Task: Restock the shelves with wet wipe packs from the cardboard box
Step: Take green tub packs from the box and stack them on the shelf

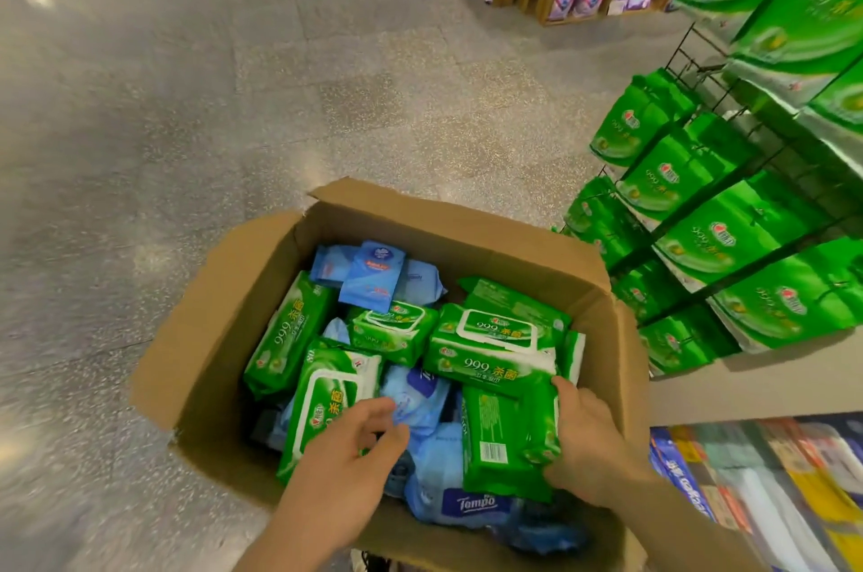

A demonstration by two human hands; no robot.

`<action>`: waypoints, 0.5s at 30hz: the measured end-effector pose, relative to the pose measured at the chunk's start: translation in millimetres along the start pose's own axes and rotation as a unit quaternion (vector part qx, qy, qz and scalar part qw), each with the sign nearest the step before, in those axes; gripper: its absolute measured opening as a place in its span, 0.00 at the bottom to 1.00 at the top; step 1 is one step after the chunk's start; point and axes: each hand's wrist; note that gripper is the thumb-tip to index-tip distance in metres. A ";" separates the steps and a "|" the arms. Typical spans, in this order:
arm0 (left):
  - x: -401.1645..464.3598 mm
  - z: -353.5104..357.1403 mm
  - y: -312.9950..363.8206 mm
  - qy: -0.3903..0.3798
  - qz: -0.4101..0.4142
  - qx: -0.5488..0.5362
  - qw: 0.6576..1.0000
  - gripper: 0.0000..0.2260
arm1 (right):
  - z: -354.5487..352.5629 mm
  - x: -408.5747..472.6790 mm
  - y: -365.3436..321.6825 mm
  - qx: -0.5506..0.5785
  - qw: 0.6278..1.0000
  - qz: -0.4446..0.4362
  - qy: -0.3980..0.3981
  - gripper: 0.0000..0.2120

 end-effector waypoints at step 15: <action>-11.9 1.3 -11.8 -0.055 -0.090 -0.517 0.850 0.27 | -40.4 -67.4 -158.8 0.227 0.961 -0.155 0.007 0.50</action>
Point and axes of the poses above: each hand's wrist, its own x-axis towards the middle knuckle, its own z-axis out of the palm, y = z × x, and after that the axes turned 12 degrees about -x, right-handed
